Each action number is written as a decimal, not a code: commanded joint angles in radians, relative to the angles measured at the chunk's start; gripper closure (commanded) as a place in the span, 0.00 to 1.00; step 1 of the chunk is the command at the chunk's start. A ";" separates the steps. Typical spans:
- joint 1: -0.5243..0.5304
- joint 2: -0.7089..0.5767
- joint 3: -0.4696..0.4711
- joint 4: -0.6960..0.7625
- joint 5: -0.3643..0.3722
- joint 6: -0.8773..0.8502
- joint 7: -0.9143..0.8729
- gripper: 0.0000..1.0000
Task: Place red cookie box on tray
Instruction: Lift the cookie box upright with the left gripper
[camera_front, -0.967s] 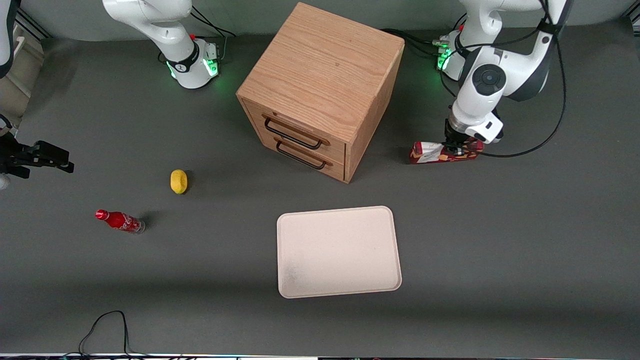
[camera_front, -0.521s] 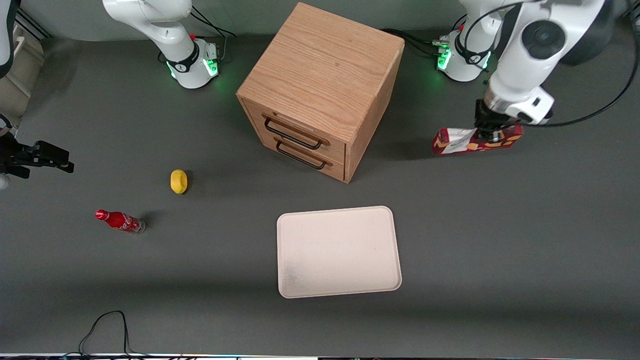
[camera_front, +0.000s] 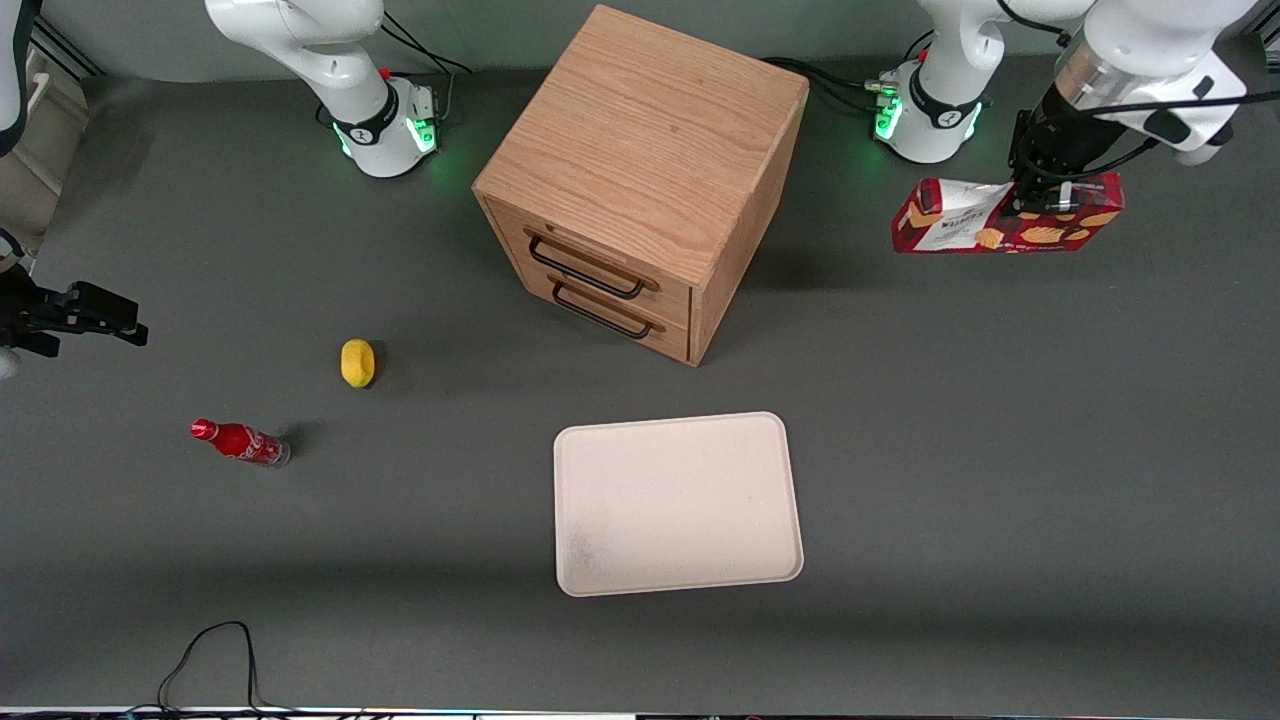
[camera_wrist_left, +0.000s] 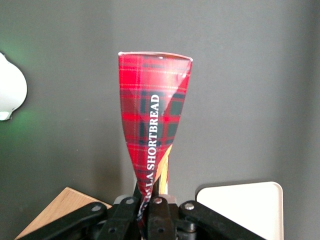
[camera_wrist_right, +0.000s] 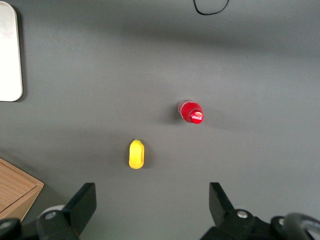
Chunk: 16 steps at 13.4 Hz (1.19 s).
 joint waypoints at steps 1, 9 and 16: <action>-0.007 0.085 -0.001 0.046 -0.018 0.026 0.103 1.00; -0.057 0.579 -0.012 0.557 -0.011 0.046 0.426 1.00; -0.162 0.804 -0.015 0.827 0.009 -0.008 0.931 1.00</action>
